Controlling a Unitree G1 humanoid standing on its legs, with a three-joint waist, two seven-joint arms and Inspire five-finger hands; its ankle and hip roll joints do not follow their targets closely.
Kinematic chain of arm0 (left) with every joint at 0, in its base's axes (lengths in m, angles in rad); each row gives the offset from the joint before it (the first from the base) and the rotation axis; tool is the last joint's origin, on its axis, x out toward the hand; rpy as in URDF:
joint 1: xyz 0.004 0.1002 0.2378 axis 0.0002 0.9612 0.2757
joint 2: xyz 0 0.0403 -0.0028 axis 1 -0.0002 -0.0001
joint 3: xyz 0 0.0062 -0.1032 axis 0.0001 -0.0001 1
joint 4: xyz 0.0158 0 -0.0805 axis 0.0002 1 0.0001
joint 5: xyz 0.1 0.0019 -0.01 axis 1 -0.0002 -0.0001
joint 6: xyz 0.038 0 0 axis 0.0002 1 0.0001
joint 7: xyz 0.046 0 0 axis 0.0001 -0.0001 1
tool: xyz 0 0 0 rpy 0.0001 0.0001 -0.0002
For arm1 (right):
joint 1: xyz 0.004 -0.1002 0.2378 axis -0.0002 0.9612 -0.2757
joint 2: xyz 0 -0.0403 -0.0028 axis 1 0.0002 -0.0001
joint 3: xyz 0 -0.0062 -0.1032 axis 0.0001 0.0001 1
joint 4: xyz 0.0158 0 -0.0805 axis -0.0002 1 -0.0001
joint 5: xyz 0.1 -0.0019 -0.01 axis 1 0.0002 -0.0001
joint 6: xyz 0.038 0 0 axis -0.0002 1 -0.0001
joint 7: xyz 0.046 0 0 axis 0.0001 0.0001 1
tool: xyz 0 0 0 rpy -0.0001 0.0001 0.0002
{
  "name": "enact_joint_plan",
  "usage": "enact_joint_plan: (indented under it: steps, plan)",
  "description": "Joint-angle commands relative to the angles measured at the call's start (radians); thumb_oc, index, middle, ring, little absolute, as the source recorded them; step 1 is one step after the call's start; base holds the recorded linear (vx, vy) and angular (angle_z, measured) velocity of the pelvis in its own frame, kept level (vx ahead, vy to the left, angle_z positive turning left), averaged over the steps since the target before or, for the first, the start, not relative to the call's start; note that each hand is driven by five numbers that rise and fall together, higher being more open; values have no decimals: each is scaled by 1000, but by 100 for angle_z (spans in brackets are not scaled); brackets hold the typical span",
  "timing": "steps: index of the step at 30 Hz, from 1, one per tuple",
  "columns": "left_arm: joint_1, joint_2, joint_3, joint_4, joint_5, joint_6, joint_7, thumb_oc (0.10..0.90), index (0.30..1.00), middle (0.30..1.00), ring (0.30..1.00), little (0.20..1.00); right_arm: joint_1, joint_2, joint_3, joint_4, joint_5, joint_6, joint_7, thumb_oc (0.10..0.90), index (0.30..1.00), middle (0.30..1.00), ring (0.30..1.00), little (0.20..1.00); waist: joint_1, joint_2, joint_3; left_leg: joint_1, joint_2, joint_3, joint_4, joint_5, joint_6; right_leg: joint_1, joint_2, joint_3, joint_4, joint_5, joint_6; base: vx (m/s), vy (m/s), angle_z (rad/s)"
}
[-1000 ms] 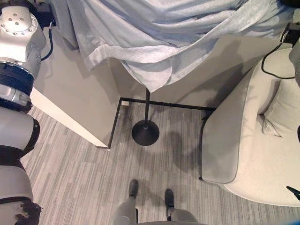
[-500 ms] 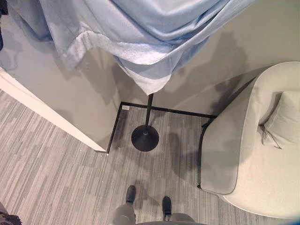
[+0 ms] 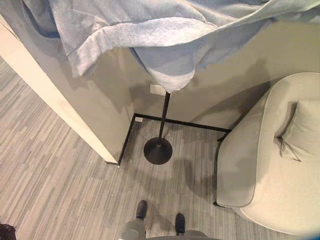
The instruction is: Hang the clothes on the sofa on the clothes rack.
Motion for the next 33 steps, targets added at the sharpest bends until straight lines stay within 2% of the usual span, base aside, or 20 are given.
enact_joint_plan:
  steps: [1, 4, 6, 7, 9, 15, 20, 30, 32, 33]
  plan:
    - [-222, -21, -73, 231, 91, 52, 44, 400, 300, 300, 300, 300, -241, 74, 60, 87, -77, -2, -51, 400, 300, 300, 300, 300, 5, -11, -91, 93, -28, 1, 3, -160, 24, 58, -14, -38, 10, -37, 69, -42, 10, -2]
    - [-264, -70, -118, 331, 59, 60, 28, 400, 300, 300, 300, 300, -292, 125, 85, 144, -75, 14, -58, 400, 300, 300, 300, 300, -5, -17, -81, 81, -29, 1, 3, -155, 23, 46, -12, -37, 10, -31, 69, -46, 16, 1]
    - [-290, -122, -126, 450, 49, 101, 15, 400, 300, 300, 300, 300, -333, 195, 122, 228, -107, 50, -63, 400, 300, 300, 300, 300, -12, -15, -66, 61, -29, 5, 3, -145, 22, 25, -11, -33, 10, -22, 71, -75, 16, 10]
    - [-296, -123, -130, 454, 48, 100, 13, 400, 300, 300, 300, 300, -337, 196, 124, 231, -107, 50, -62, 400, 300, 300, 300, 300, -12, -15, -66, 59, -29, 5, 3, -144, 22, 23, -11, -33, 10, -22, 71, -107, 10, 12]
    - [-316, -170, -150, 538, 49, 130, 0, 400, 300, 300, 300, 300, -386, 250, 163, 293, -143, 95, -61, 400, 300, 300, 300, 300, -20, -21, -50, 29, -29, 7, 3, -132, 21, -4, -5, -26, 10, -12, 69, -95, 2, 5]
    - [-347, -227, -180, 609, 86, 168, -16, 400, 300, 300, 300, 300, -442, 316, 200, 370, -192, 150, -66, 400, 300, 300, 300, 300, -26, -26, -8, -33, -25, 5, 3, -106, 19, -66, 3, -16, 10, 10, 65, -107, 1, -7]
    - [-324, -261, -183, 640, 138, 190, -44, 400, 300, 300, 300, 300, -428, 355, 224, 445, -252, 207, -31, 400, 300, 300, 300, 300, -32, -35, 32, -93, -27, 6, 3, -82, 23, -129, 12, -3, 10, 36, 62, -116, 16, -19]
    - [-221, -293, -141, 640, 197, 193, -73, 400, 300, 300, 300, 300, -346, 388, 229, 441, -324, 215, 12, 400, 300, 300, 300, 300, -40, -38, 75, -120, -31, 14, 3, -70, 28, -165, 10, 15, 10, 53, 60, -49, 31, -5]
    - [-175, -294, -113, 639, 198, 192, -81, 400, 300, 300, 300, 300, -310, 397, 207, 422, -310, 205, 21, 400, 300, 300, 300, 300, -40, -40, 82, -118, -33, 17, 3, -70, 30, -166, 12, 17, 10, 55, 59, -11, 11, -3]
    - [-120, -288, -67, 622, 169, 187, -87, 400, 300, 300, 300, 300, -253, 414, 174, 361, -264, 178, 26, 400, 300, 300, 300, 300, -38, -41, 91, -116, -33, 20, 3, -70, 31, -166, 11, 23, 10, 55, 57, -16, 19, -7]
